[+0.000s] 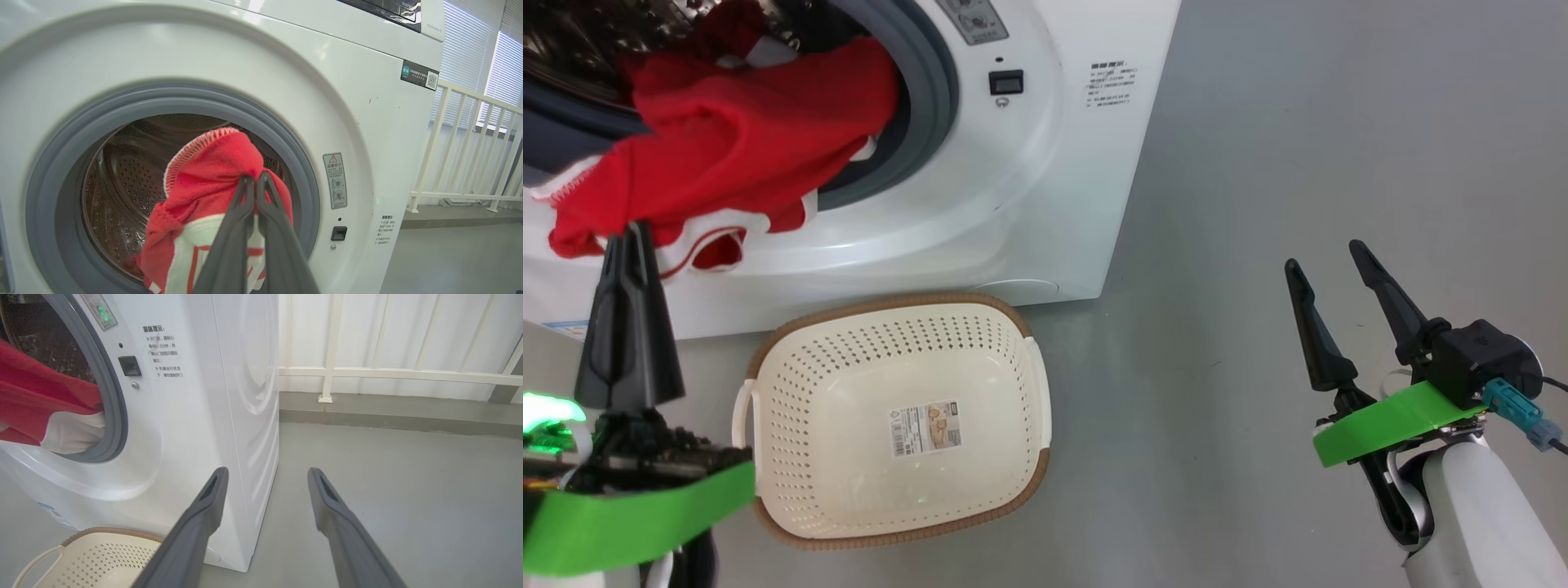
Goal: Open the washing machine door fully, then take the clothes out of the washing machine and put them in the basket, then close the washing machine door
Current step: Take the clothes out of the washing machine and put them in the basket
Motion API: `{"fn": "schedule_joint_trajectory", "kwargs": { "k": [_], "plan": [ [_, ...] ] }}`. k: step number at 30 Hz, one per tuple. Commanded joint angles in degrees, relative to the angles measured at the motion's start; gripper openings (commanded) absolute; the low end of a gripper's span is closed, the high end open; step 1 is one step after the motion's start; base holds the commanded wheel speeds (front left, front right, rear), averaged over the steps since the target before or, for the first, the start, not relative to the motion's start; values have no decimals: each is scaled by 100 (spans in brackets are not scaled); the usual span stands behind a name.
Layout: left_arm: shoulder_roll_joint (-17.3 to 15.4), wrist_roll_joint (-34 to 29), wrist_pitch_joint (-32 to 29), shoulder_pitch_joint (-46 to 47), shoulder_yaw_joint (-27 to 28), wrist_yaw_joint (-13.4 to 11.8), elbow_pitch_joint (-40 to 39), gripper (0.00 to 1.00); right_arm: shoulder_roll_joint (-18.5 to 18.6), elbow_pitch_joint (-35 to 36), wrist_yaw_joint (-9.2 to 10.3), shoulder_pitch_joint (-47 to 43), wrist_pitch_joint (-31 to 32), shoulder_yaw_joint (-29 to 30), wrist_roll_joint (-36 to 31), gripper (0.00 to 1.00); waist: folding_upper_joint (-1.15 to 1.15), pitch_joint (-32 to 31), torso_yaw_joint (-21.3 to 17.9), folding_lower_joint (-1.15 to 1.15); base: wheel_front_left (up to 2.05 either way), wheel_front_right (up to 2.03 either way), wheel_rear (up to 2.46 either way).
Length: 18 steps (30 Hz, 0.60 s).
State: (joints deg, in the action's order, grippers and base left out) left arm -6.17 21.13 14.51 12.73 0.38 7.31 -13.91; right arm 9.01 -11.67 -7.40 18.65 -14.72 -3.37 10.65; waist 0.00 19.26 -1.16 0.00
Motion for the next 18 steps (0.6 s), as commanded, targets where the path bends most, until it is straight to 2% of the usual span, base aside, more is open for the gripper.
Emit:
{"fn": "schedule_joint_trajectory", "kwargs": {
  "k": [1,7,13,17,18],
  "plan": [
    [-68,-71,49,-127,218,18,-329,0,30,160,-9,-36,-28,-126,2,100,0,23,3,0,0,0,0],
    [23,-85,49,-406,-45,18,-152,0,-3,159,-9,1,-28,-157,-7,100,0,94,-11,0,0,0,0],
    [44,-59,49,-416,-384,18,783,0,-39,162,-9,80,-28,-197,-3,100,0,209,-88,0,0,0,0],
    [33,26,49,-289,-656,18,1692,0,-66,179,-9,134,-28,-205,-2,100,0,305,-155,0,0,0,0],
    [33,26,49,-289,-656,18,1692,0,-66,179,-9,134,-28,-205,-2,100,0,305,-155,0,0,0,0]
  ]
}}
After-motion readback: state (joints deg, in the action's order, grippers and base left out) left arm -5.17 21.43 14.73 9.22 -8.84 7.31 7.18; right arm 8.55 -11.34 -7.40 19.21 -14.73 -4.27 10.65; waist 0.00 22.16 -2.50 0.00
